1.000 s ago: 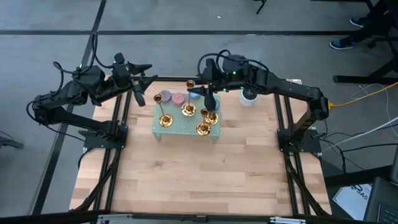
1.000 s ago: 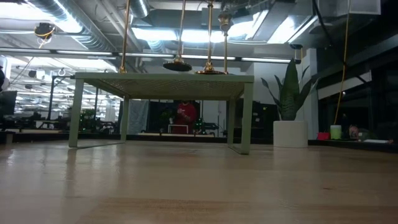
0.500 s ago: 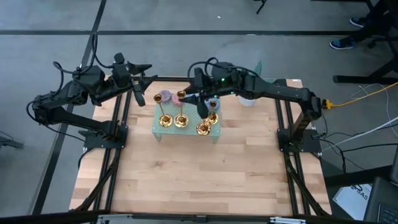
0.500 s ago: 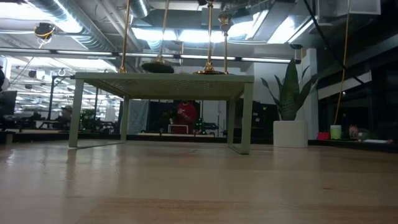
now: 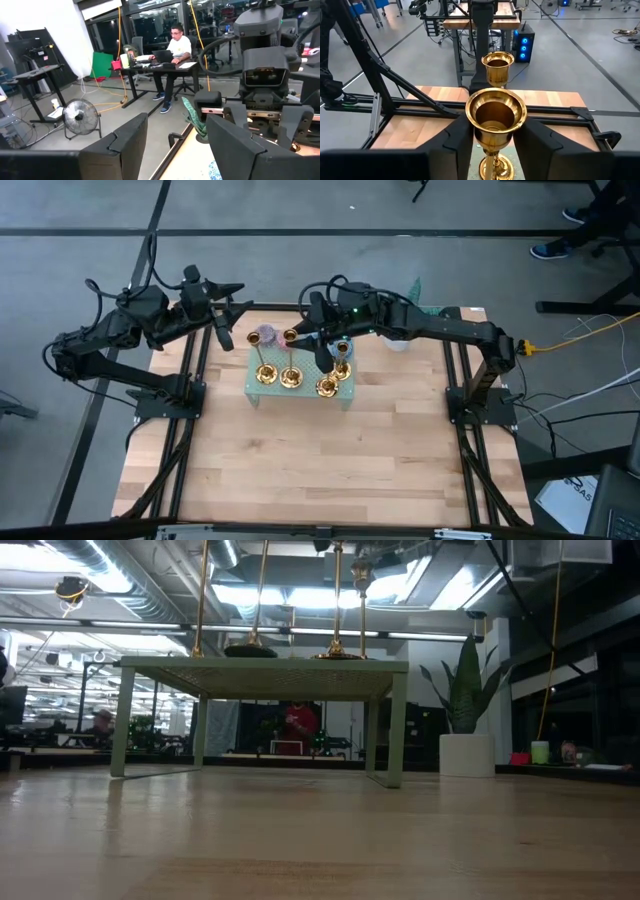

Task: Pick & Place candle stick holders
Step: Adjust the gold candle holders and light blue scented candle on the shelf

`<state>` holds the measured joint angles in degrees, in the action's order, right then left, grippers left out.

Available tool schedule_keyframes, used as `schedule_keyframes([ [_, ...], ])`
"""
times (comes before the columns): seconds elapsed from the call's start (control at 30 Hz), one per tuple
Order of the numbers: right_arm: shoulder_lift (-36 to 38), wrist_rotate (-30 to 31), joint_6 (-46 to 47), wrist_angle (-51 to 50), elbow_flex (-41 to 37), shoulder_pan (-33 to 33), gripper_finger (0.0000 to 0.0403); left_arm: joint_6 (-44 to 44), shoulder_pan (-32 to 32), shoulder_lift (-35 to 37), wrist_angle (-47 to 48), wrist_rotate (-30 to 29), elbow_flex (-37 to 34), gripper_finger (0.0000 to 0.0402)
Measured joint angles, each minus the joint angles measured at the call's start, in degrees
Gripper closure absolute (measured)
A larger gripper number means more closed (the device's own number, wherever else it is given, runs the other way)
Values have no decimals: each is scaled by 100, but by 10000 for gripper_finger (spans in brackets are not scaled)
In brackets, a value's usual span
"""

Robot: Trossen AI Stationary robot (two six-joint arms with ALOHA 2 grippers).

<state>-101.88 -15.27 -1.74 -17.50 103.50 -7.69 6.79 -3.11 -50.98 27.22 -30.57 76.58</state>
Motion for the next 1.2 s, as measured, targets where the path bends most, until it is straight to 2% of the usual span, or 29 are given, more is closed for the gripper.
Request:
schedule_keyframes([
  [0.87,-27,0,-13,3,0,-2,269,0,-2,0,0,-4,0,201],
  [1.03,-54,2,-21,51,0,-1,250,0,0,0,0,-4,0,201],
  [1.2,-55,4,-20,64,0,-2,211,0,-1,0,0,-4,0,201],
])
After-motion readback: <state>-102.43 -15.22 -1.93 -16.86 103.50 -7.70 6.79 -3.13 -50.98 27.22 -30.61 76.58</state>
